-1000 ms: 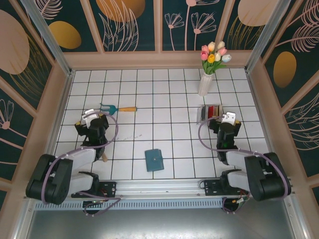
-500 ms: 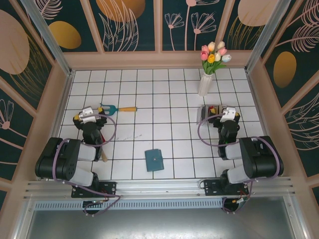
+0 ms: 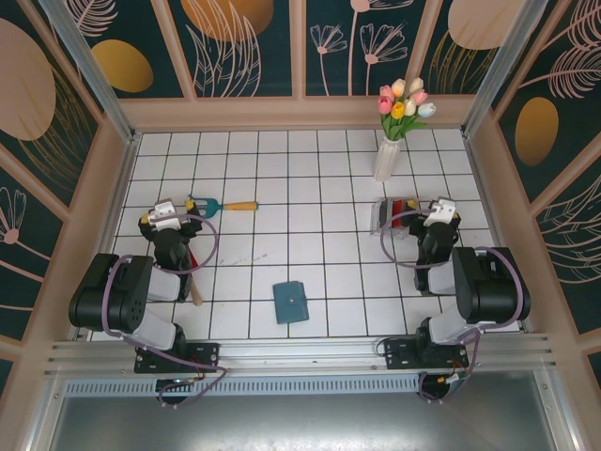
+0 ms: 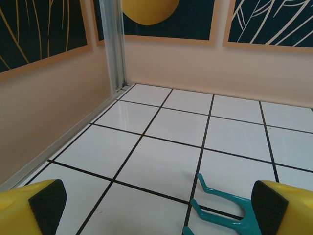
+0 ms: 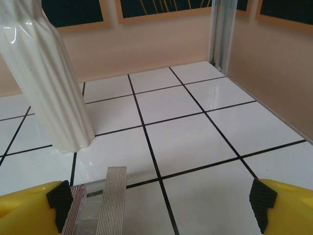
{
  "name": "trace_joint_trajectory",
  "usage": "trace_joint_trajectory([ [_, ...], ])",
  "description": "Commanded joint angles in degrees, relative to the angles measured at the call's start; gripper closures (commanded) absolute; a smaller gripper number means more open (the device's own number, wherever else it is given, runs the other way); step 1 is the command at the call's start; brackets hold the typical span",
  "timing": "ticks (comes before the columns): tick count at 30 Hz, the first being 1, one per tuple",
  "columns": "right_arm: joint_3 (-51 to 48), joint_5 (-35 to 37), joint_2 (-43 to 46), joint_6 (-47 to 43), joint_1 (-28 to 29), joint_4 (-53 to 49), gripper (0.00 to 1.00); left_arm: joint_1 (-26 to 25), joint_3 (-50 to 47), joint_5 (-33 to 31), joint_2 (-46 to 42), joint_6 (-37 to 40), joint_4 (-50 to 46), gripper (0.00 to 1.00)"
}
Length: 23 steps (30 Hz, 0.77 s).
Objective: Put the credit cards into the card holder
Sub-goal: Reset both arms
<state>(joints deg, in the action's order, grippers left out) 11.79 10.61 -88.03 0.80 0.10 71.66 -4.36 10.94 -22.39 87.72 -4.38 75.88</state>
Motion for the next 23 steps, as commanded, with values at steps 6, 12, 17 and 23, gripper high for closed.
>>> trace_joint_trajectory([
  [6,0.1,0.2,-0.3,1.9,0.2,2.5,0.01,0.6,-0.1,10.2,-0.4,2.5,2.6,0.01],
  [12,0.1,0.3,-0.4,1.8,0.3,2.5,0.01,0.6,0.7,0.2,-0.3,-1.3,1.4,0.01],
  [17,0.2,0.2,-0.3,1.8,0.3,2.4,0.01,0.6,0.7,0.3,-0.4,-1.3,1.4,0.01],
  [23,0.2,0.1,-0.4,1.9,0.2,2.4,0.01,0.5,0.8,0.3,-0.4,-1.3,1.4,0.01],
])
